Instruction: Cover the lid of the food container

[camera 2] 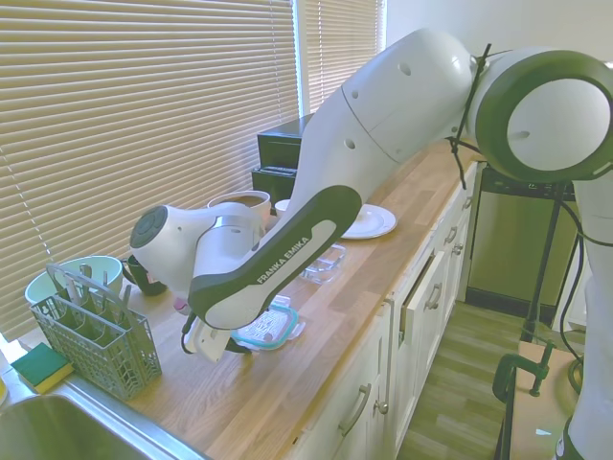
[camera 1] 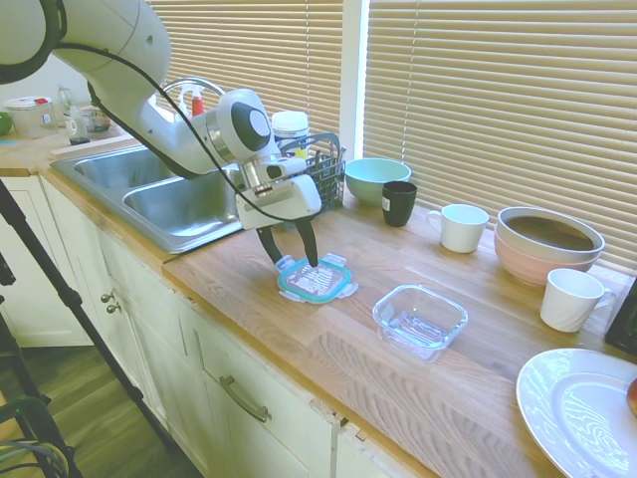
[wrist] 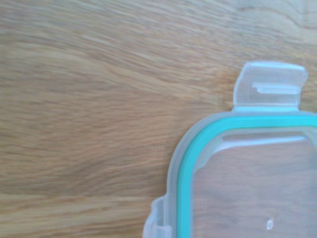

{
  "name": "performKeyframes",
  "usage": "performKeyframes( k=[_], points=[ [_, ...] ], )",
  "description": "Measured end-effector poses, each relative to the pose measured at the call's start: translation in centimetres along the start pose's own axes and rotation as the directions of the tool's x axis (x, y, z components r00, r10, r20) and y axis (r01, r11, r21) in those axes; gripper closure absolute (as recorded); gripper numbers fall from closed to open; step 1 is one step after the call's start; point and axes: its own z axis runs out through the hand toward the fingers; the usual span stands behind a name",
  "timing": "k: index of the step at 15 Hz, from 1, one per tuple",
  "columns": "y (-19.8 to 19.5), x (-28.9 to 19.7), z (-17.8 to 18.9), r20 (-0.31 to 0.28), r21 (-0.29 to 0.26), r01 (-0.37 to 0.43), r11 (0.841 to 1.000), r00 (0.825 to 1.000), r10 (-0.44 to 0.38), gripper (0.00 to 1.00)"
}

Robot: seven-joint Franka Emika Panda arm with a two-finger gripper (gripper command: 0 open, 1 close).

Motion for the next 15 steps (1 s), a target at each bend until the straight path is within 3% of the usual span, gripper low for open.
performKeyframes(
  k=[15],
  points=[
    [-0.5, -0.4, 1.1, -0.025, -0.042, 0.014, 0.999, 1.000, -0.015, 1.00]
  ],
)
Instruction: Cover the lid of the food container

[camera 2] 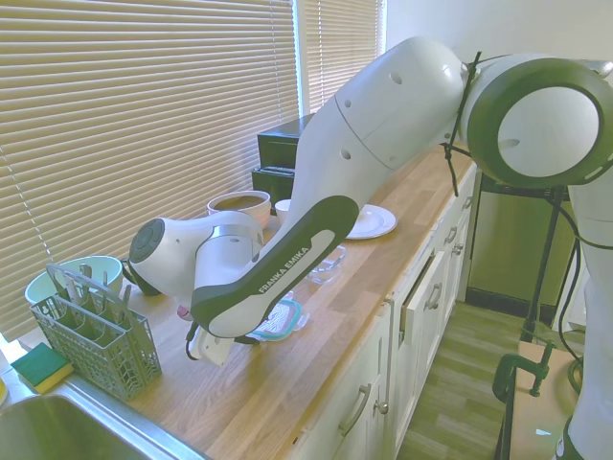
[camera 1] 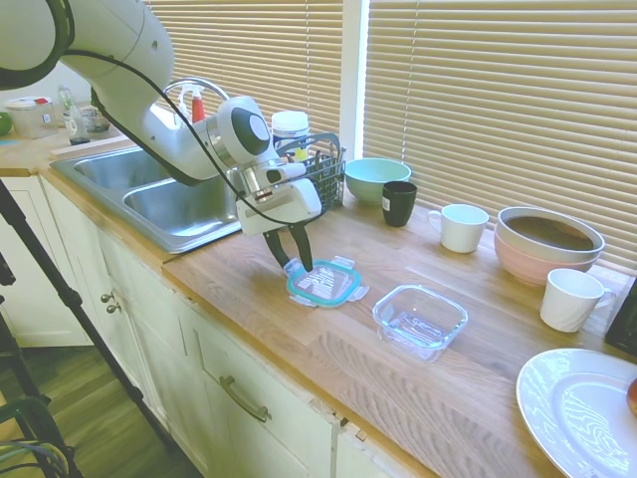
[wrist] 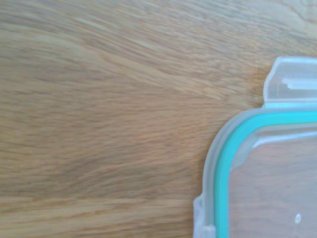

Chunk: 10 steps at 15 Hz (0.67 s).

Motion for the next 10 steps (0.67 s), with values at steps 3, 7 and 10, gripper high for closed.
performKeyframes(
  k=[3, 7, 10],
  points=[
    [-0.09, -0.07, 0.37, -0.003, -0.009, 0.001, 1.000, 1.000, -0.001, 1.00],
    [-0.18, -0.14, 0.70, -0.003, -0.015, -0.004, 1.000, 1.000, 0.004, 1.00],
    [-0.07, 0.07, 0.66, -0.004, -0.017, -0.013, 1.000, 1.000, 0.013, 1.00]
  ],
)
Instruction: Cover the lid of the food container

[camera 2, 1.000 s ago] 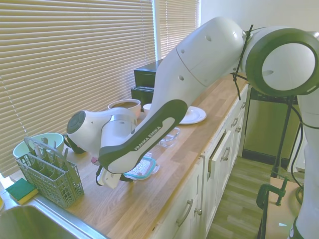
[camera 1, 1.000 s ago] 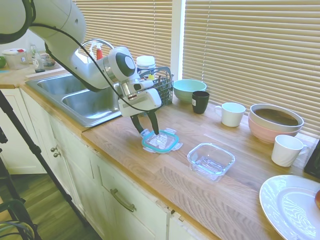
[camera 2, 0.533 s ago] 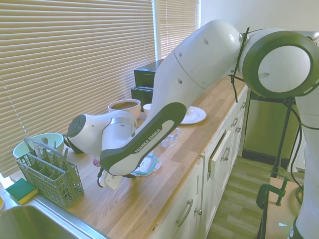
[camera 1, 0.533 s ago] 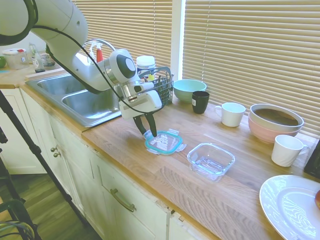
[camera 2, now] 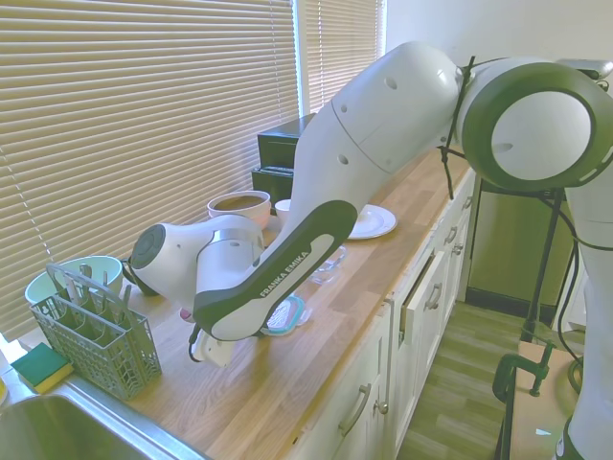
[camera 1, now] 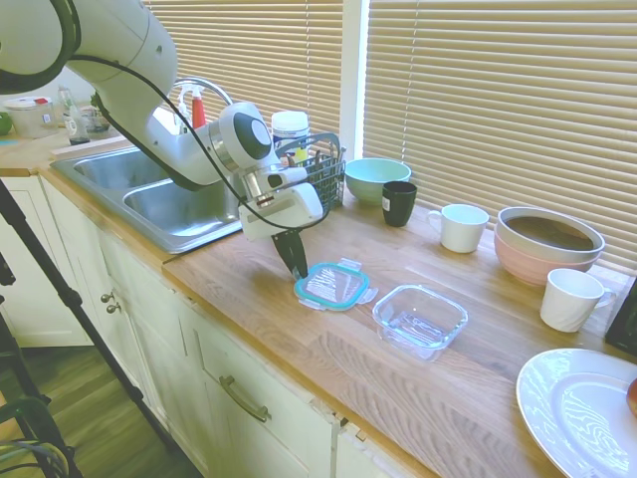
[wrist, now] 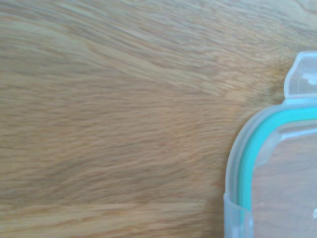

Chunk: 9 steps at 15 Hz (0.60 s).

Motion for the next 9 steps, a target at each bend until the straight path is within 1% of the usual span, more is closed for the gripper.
performKeyframes(
  k=[2, 4, 9],
  points=[
    [0.3, 0.4, -0.1, 0.020, 0.014, -0.021, 1.000, 1.000, 0.021, 1.00],
    [1.1, 1.2, -1.1, 0.040, 0.042, -0.044, 0.998, 0.998, 0.043, 1.00],
    [5.0, 3.4, -6.9, 0.063, 0.149, -0.088, 0.985, 0.995, 0.080, 1.00]
  ],
)
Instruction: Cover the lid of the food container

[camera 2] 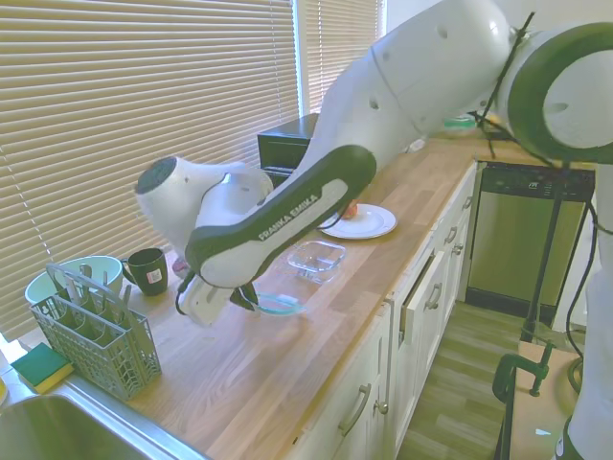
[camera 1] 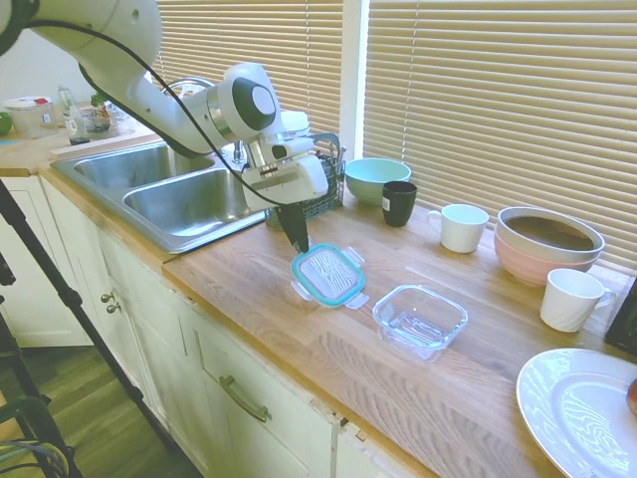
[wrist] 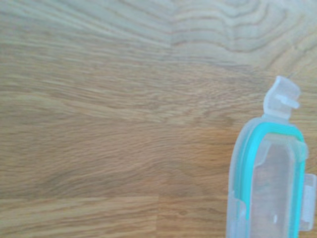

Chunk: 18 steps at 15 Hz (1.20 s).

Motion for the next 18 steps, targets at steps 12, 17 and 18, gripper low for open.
performKeyframes(
  k=[12, 17, 18],
  points=[
    [10.2, 3.8, -4.7, 0.094, 0.172, -0.077, 0.982, 0.994, 0.061, 1.00],
    [14.3, 6.4, -4.5, 0.124, 0.211, -0.108, 0.972, 0.989, 0.083, 1.00],
    [14.9, 6.8, -4.3, 0.130, 0.214, -0.112, 0.970, 0.988, 0.085, 1.00]
  ],
)
